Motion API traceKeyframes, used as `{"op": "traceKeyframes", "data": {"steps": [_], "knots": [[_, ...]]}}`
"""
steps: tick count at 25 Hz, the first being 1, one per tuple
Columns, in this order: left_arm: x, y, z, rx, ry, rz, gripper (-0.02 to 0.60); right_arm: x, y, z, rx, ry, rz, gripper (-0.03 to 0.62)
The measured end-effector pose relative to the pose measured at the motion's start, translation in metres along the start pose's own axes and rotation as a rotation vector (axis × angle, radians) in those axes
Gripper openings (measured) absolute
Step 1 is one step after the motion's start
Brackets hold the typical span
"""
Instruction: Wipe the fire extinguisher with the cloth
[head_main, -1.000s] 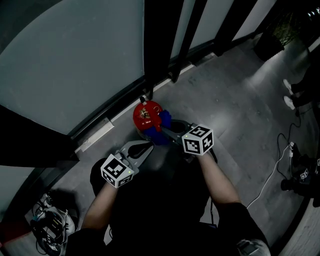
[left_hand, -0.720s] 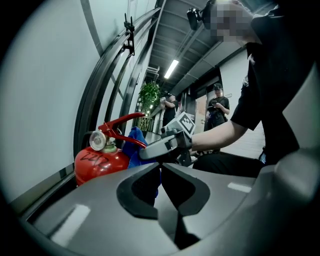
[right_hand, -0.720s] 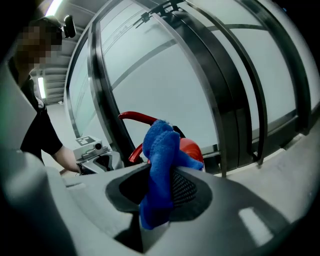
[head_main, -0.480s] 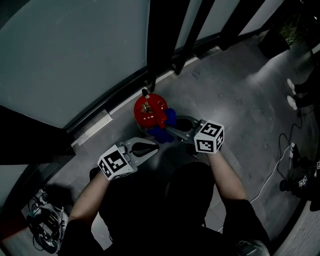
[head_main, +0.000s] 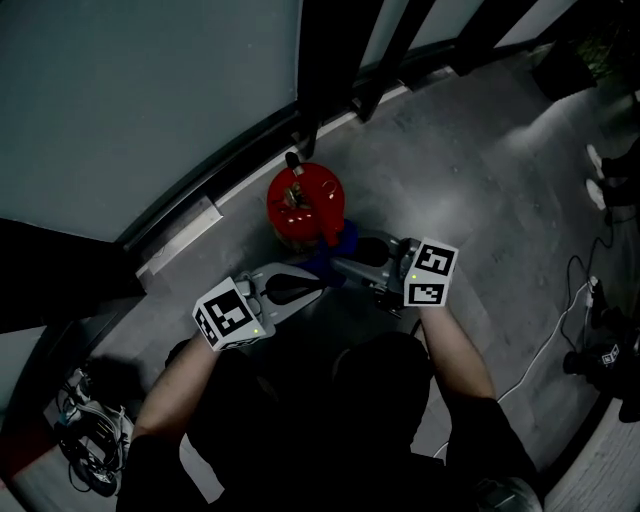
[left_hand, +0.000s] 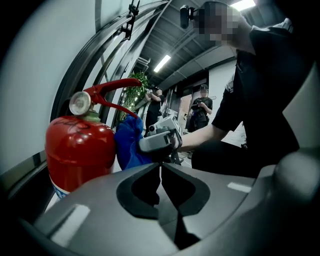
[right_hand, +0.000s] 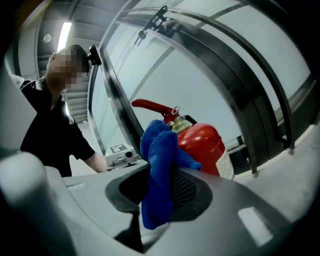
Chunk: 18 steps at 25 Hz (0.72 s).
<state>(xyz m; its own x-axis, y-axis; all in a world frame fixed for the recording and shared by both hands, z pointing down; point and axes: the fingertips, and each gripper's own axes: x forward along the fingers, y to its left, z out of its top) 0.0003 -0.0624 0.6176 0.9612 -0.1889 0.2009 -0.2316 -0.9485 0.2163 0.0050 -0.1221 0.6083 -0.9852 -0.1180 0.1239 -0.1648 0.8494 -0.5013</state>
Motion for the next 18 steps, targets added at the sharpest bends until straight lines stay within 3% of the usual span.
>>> {"op": "traceKeyframes", "data": {"steps": [18], "knots": [[-0.025,-0.025,-0.035,0.042,0.07,-0.002,0.018,0.047,-0.056,-0.128,0.088,0.266,-0.051,0.107]]}}
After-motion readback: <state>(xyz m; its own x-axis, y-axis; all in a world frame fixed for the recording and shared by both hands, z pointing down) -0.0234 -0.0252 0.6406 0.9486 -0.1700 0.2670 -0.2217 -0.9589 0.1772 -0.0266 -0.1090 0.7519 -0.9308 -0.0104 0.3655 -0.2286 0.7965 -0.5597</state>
